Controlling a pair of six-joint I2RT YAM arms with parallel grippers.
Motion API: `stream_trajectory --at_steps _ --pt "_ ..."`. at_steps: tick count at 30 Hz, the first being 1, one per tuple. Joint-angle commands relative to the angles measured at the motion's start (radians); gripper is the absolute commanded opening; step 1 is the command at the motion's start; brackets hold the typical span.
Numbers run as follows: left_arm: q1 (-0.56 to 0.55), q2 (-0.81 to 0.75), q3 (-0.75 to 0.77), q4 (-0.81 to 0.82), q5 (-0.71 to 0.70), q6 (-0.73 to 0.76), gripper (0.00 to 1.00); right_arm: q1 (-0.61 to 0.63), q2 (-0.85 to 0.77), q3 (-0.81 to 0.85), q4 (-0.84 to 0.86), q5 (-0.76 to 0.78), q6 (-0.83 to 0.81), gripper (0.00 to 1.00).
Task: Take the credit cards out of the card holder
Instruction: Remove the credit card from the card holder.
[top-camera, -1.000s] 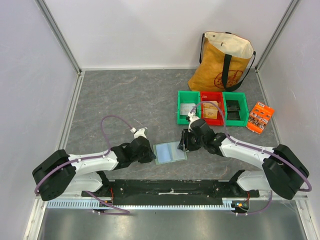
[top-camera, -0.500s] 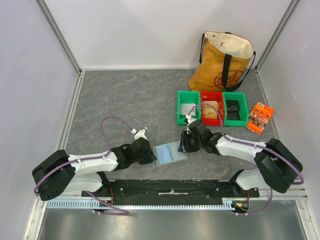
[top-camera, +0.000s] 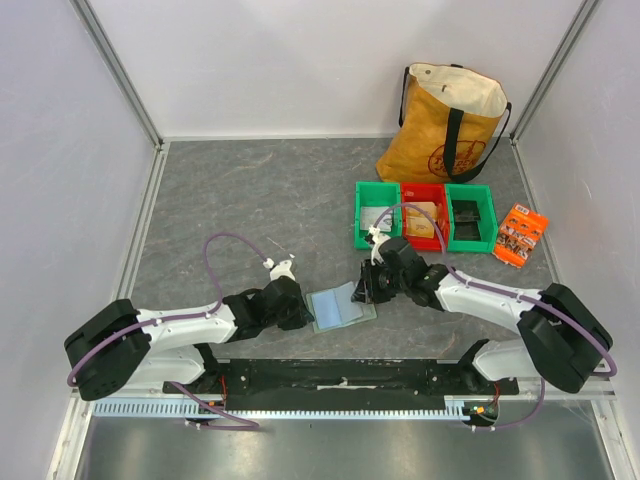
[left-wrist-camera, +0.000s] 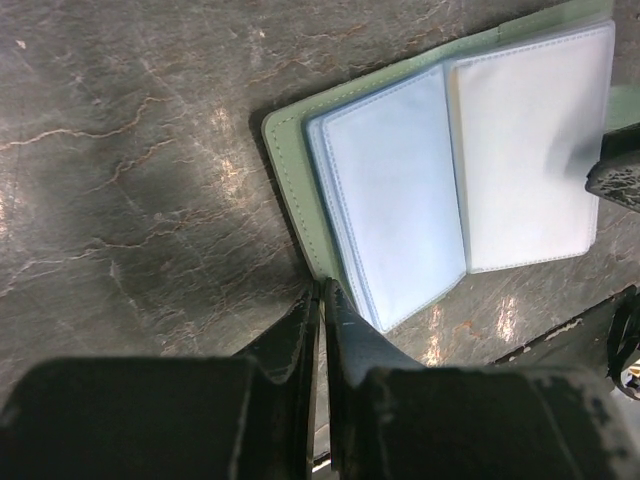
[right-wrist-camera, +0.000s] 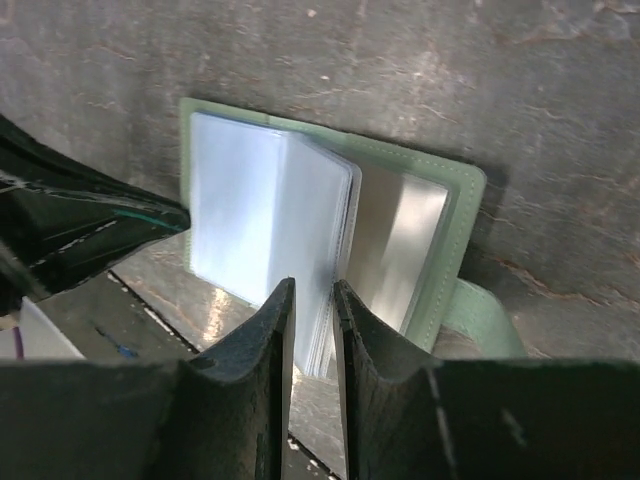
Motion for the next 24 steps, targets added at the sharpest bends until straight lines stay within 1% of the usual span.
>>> stream_trajectory --at_steps 1,4,8,13,15,17,19,22,24 --pt "-0.016 0.028 -0.004 -0.046 -0.001 -0.018 0.10 0.038 0.004 0.043 0.108 -0.120 0.030 0.28" --pt "-0.018 0.028 -0.004 -0.046 0.000 -0.019 0.10 0.072 0.024 0.057 0.147 -0.151 0.047 0.29" --pt "-0.018 0.023 -0.009 -0.044 -0.004 -0.024 0.10 0.118 0.062 0.081 0.173 -0.180 0.051 0.35" --pt "-0.018 0.008 -0.018 -0.044 -0.006 -0.027 0.12 0.121 0.087 0.078 0.162 -0.167 0.028 0.42" --pt "-0.016 -0.011 -0.025 -0.051 -0.017 -0.035 0.15 0.123 0.076 0.080 0.130 -0.123 0.011 0.43" --pt "-0.018 -0.040 -0.030 -0.069 -0.032 -0.041 0.21 0.120 0.052 0.075 0.101 -0.056 -0.004 0.43" --pt "-0.018 -0.076 -0.029 -0.095 -0.041 -0.044 0.30 0.113 0.036 0.068 0.088 -0.016 -0.015 0.43" --pt "-0.018 -0.147 -0.007 -0.147 -0.055 -0.038 0.38 0.090 0.046 0.055 0.093 -0.023 -0.022 0.43" --pt "-0.018 -0.190 0.014 -0.178 -0.064 -0.032 0.39 0.071 0.055 0.042 0.114 -0.040 -0.029 0.42"
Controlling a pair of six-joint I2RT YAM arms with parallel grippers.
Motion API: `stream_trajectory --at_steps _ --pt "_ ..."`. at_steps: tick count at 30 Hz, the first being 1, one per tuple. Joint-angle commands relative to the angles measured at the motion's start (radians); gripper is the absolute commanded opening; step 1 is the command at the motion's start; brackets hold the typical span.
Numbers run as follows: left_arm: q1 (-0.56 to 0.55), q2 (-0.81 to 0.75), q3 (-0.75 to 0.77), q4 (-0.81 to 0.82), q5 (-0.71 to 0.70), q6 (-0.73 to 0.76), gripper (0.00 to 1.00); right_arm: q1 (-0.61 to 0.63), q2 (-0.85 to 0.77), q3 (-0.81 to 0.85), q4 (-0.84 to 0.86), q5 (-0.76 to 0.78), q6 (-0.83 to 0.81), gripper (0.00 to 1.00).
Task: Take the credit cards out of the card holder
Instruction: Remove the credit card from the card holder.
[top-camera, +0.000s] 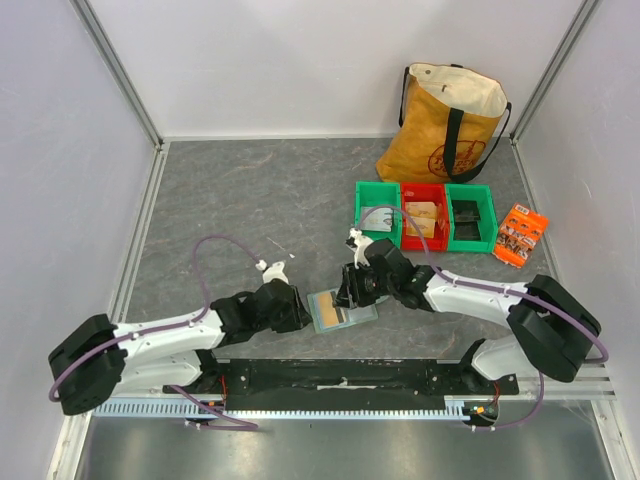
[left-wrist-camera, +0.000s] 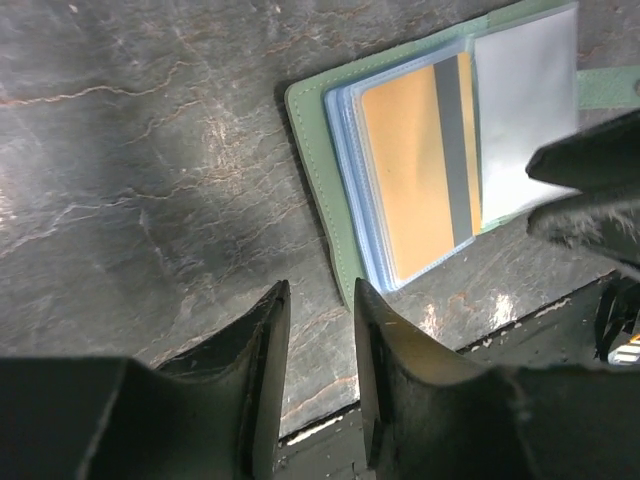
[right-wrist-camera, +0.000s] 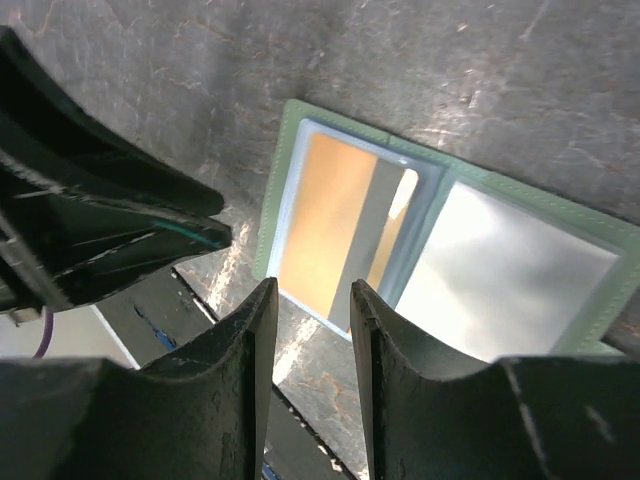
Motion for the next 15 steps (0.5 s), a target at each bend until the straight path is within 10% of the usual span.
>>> stream_trajectory --at_steps 1,15 --pt "-0.006 -0.095 0.037 -0.095 -0.053 -0.005 0.39 -0.044 -0.012 -0.015 0.033 0.000 -0.030 0.41" --pt "0.015 0.114 0.112 0.121 -0.030 0.069 0.31 -0.180 0.100 -0.144 0.389 -0.256 0.068 0.36"
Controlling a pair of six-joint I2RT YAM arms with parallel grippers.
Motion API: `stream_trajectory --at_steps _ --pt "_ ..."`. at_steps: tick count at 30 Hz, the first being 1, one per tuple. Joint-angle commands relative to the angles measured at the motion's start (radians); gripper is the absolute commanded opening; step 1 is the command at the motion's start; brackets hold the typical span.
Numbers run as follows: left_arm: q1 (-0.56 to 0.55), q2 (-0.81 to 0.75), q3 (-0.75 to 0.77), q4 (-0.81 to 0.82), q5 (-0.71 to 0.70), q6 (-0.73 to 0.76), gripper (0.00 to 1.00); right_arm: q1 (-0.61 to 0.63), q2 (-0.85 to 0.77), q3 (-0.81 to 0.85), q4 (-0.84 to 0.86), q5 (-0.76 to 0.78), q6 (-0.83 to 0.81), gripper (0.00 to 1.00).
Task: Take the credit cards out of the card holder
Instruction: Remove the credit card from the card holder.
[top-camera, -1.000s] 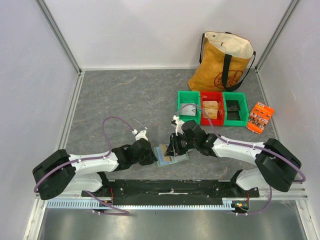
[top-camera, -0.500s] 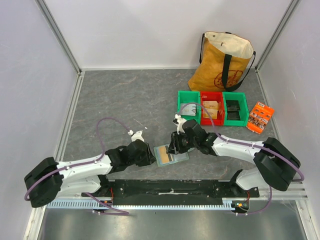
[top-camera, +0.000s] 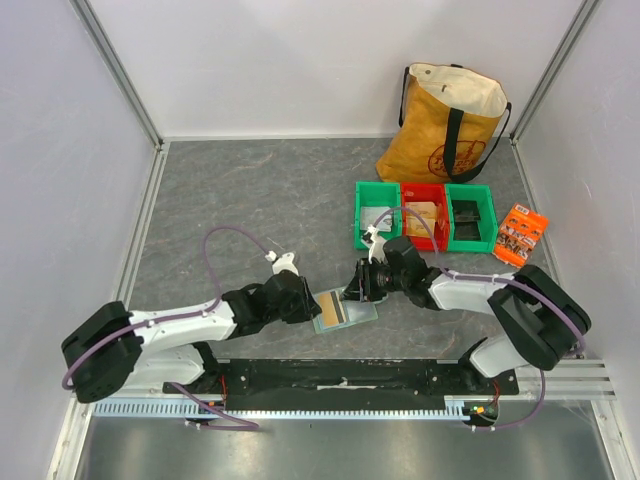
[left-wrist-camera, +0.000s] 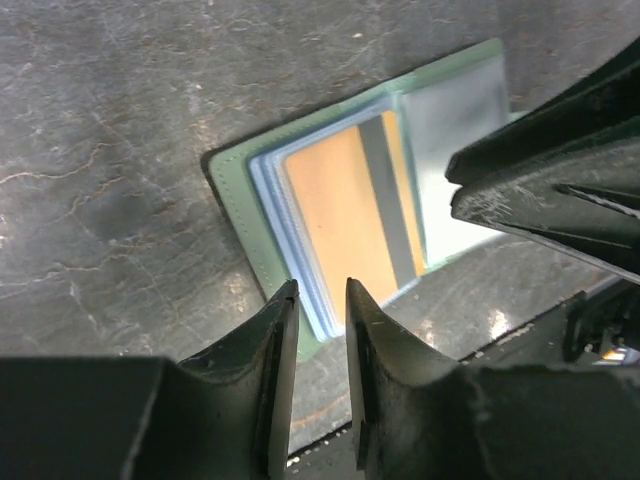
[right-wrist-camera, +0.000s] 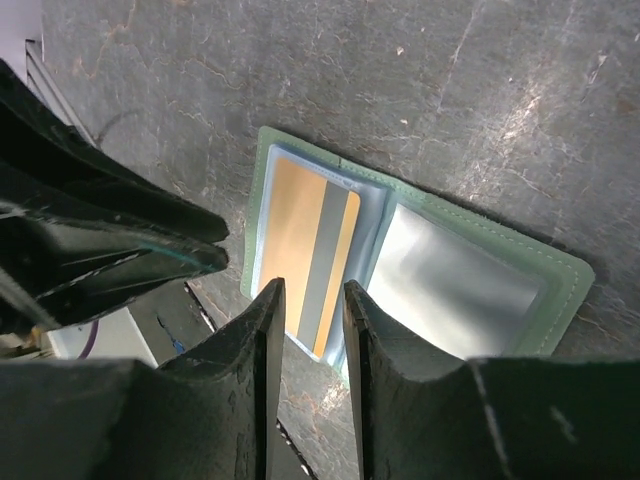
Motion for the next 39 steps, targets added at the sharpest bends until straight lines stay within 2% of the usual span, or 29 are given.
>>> stream_trajectory --at_steps 1,9,15,23,32,39 --pt "0.015 0.075 0.028 0.109 -0.018 0.045 0.29 -0.015 0.051 -0.031 0.155 -0.088 0.036 0.36" --pt "0.018 0.172 0.011 0.149 0.005 0.034 0.18 -0.022 0.123 -0.066 0.246 -0.125 0.059 0.33" --pt "0.020 0.203 -0.014 0.129 -0.003 0.002 0.12 -0.026 0.147 -0.079 0.303 -0.160 0.081 0.27" --pt "0.019 0.211 -0.037 0.103 -0.014 -0.018 0.09 -0.060 0.138 -0.109 0.338 -0.199 0.089 0.00" --pt "0.018 0.178 -0.043 0.083 -0.041 -0.016 0.09 -0.097 0.101 -0.116 0.278 -0.209 0.049 0.00" --pt "0.016 0.174 -0.058 0.083 -0.044 -0.022 0.04 -0.163 0.092 -0.132 0.200 -0.219 -0.011 0.00"
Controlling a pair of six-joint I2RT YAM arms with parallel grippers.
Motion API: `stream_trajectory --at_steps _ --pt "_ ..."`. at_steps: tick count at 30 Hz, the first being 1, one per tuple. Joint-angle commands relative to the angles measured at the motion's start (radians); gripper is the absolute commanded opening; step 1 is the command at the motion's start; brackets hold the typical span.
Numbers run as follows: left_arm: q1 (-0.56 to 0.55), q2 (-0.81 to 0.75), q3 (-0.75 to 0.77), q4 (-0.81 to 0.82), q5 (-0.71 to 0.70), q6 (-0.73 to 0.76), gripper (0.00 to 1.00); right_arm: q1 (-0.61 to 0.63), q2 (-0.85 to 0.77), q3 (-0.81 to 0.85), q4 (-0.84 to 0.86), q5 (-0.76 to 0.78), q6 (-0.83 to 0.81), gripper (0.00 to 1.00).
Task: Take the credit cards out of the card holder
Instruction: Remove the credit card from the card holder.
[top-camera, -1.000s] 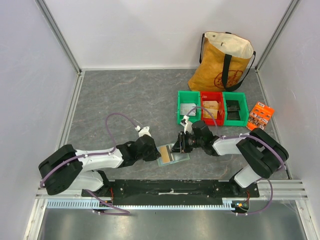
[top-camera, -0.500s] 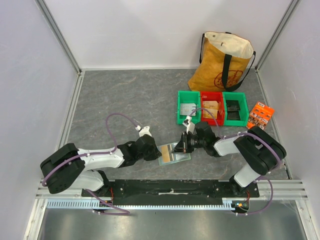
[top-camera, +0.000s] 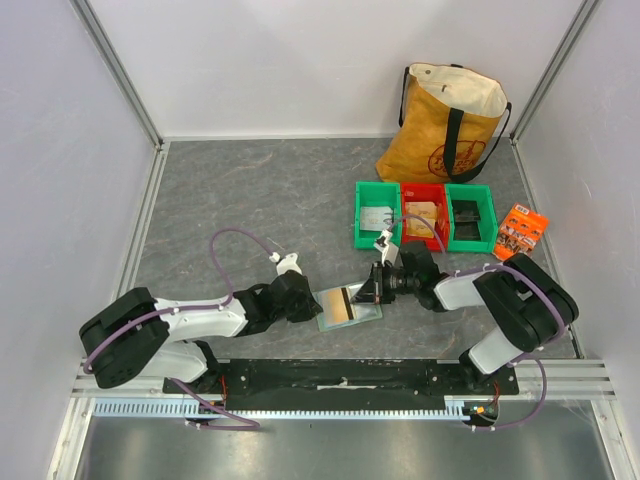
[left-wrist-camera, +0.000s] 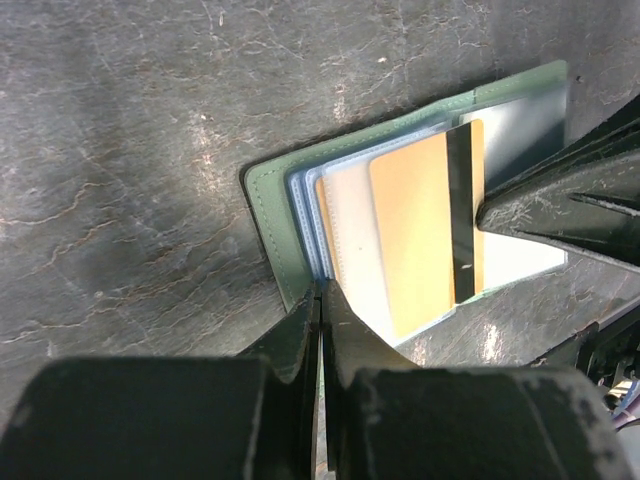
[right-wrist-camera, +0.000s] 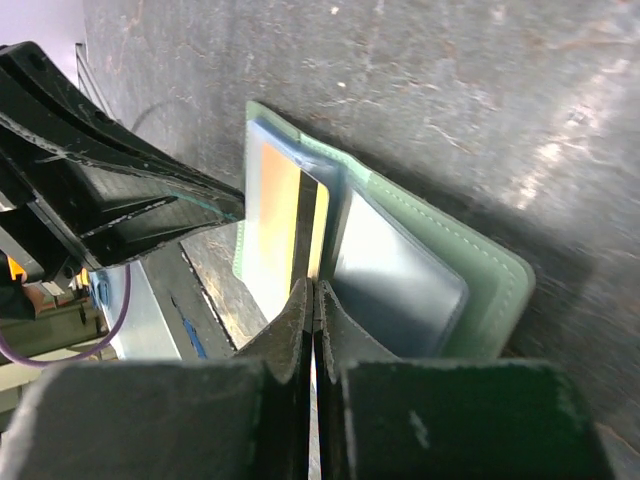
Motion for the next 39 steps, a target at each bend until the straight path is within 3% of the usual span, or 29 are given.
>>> stream_trajectory --at_steps 1,5,8,13,25,32,39 --pt "0.001 0.003 -0.040 -0.074 -0.044 -0.012 0.04 -0.039 -0.037 -0.015 -0.067 -0.015 -0.066 0.00" --pt "0.001 0.000 -0.037 -0.100 -0.044 -0.009 0.04 -0.052 -0.059 -0.008 -0.117 -0.012 -0.089 0.02" --pt "0.001 0.002 -0.031 -0.101 -0.044 -0.003 0.04 -0.050 -0.057 0.003 -0.118 -0.028 -0.085 0.19" --pt "0.001 -0.021 -0.025 -0.108 -0.034 0.000 0.06 -0.052 -0.029 0.032 -0.120 -0.035 -0.085 0.32" --pt "0.003 -0.133 0.093 -0.163 -0.005 0.061 0.22 -0.050 0.007 0.035 -0.046 -0.086 -0.045 0.33" --pt "0.003 -0.037 0.183 -0.123 0.034 0.115 0.23 -0.047 0.029 0.037 -0.019 -0.092 -0.029 0.33" --pt "0.001 0.088 0.177 -0.092 0.055 0.097 0.12 -0.041 0.044 0.044 -0.005 -0.103 -0.020 0.33"
